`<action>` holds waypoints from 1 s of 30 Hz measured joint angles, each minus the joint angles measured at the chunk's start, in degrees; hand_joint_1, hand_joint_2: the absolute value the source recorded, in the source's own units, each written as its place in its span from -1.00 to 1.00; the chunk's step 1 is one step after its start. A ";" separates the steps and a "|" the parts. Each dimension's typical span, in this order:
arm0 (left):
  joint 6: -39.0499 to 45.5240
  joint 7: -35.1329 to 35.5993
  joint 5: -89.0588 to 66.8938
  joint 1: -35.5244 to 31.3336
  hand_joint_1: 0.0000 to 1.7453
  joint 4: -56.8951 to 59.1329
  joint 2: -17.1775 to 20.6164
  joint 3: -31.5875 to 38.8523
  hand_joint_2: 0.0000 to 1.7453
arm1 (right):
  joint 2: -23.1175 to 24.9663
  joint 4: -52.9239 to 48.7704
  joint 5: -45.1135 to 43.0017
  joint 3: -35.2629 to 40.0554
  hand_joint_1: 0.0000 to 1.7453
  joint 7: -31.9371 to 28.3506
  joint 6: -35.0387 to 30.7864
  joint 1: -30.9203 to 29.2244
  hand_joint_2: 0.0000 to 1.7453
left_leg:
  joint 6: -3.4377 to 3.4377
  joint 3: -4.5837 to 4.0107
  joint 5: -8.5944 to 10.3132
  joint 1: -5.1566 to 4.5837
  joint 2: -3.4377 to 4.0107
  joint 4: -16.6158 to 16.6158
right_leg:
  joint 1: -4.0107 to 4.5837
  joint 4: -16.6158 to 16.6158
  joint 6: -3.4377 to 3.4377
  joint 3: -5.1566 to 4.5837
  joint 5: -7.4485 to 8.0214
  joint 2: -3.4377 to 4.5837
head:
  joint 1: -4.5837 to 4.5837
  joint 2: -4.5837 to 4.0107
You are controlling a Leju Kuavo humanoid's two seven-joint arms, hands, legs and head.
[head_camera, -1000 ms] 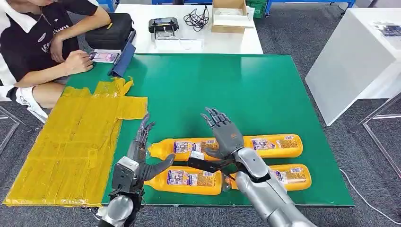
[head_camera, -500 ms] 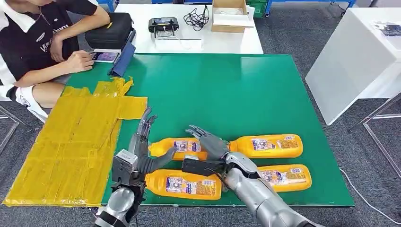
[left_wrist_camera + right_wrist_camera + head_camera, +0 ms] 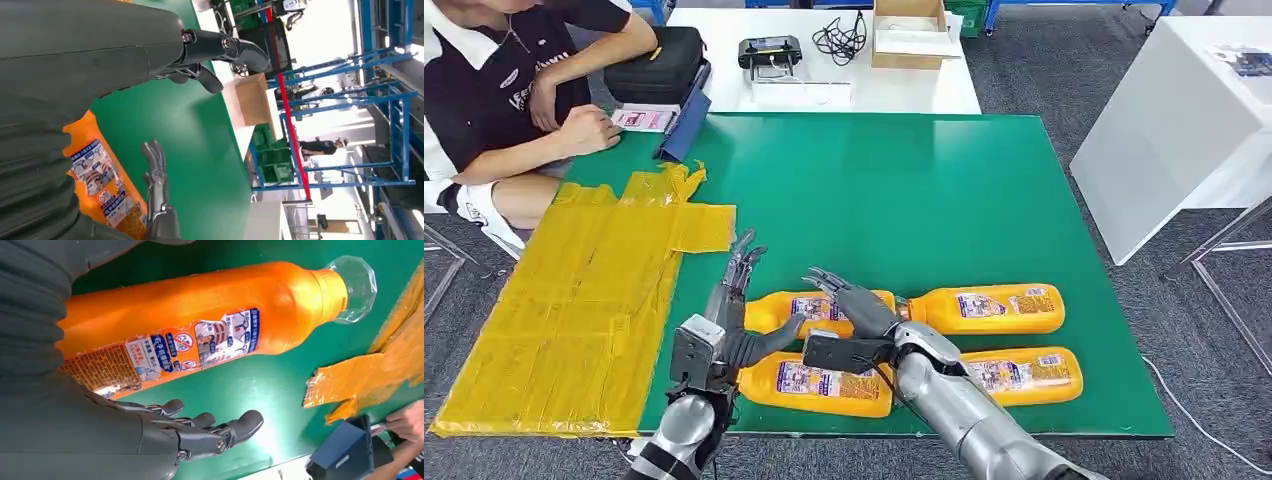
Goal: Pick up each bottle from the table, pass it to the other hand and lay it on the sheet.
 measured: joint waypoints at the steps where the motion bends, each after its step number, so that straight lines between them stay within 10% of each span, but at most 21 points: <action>1: 0.00 0.00 -0.02 -0.03 -1.00 0.07 0.00 -0.11 1.00 | 0.00 0.00 -0.02 0.04 -1.00 0.00 0.00 -0.01 1.00 | 0.00 0.00 0.00 0.00 0.00 0.00 | 0.00 0.00 0.00 0.00 0.00 0.00 | -0.02 0.00; 9: -0.04 0.00 0.00 -0.32 -1.00 0.42 0.00 -0.50 1.00 | 0.00 0.00 0.88 0.57 -1.00 1.71 -0.86 -0.20 1.00 | 0.00 0.00 0.00 0.00 0.00 0.00 | 0.00 0.00 0.00 0.00 0.00 0.00 | -0.02 0.00; 20: -0.77 0.28 -0.11 -1.27 -1.00 1.57 -0.13 -0.66 1.00 | 0.46 7.15 19.00 9.05 -1.00 24.62 -7.72 -5.20 1.00 | 0.00 0.00 0.01 0.00 -0.01 0.01 | 0.00 0.00 0.00 -0.01 0.00 -0.01 | 0.00 0.00; 30: -1.18 0.63 -0.50 -2.26 -1.00 2.49 -0.57 -1.05 1.00 | 0.28 12.11 23.37 11.80 -1.00 30.21 -7.34 -7.68 1.00 | 0.00 0.03 0.00 0.00 0.03 0.01 | 0.00 -0.01 0.00 -0.02 0.00 0.01 | -0.02 0.00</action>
